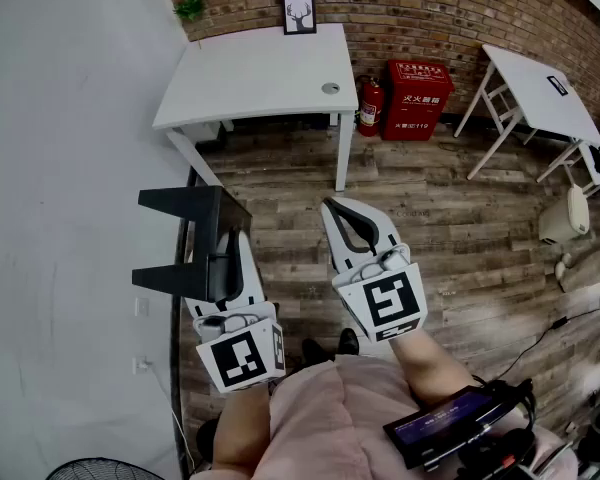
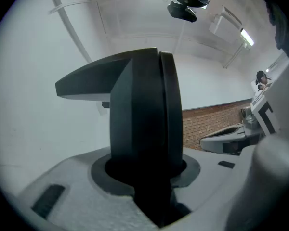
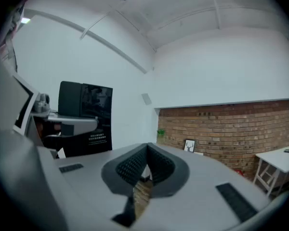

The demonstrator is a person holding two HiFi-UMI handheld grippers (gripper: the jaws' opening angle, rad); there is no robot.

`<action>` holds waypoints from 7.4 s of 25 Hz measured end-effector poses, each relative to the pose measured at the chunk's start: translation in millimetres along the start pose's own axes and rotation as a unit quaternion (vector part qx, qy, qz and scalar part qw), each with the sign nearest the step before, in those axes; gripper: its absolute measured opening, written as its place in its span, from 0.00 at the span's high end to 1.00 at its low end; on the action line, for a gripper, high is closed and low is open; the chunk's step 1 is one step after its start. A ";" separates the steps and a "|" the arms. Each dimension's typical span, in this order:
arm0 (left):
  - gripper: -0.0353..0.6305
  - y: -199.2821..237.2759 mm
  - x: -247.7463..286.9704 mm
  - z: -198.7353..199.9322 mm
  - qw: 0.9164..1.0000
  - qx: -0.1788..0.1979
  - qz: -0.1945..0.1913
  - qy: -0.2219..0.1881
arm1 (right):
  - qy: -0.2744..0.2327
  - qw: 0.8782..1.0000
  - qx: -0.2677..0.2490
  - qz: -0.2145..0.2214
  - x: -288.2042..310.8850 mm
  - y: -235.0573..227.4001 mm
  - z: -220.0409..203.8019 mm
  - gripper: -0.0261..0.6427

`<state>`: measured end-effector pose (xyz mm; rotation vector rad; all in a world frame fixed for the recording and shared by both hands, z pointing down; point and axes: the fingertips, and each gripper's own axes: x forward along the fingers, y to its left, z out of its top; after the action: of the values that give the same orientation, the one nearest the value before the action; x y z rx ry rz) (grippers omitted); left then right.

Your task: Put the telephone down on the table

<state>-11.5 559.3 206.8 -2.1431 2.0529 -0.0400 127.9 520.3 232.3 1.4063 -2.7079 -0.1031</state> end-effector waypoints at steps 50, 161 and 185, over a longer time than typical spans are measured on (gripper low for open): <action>0.71 -23.9 98.5 -27.1 0.976 -0.045 -0.210 0.022 | 0.008 0.948 0.025 0.318 89.6 2.2 -22.9 0.57; 0.70 122.3 745.4 -153.7 0.672 -0.163 -0.706 0.153 | 0.069 0.924 0.189 0.327 729.9 -183.9 -65.2 0.70; 0.70 86.7 785.7 -237.4 0.648 -0.235 -0.686 0.233 | 0.138 0.893 0.271 0.333 749.9 -218.6 -145.4 0.70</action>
<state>-90.9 -249.8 349.4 -3.7030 -0.0896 -0.2844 -107.9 -221.8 390.3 0.4036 -2.8864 0.8778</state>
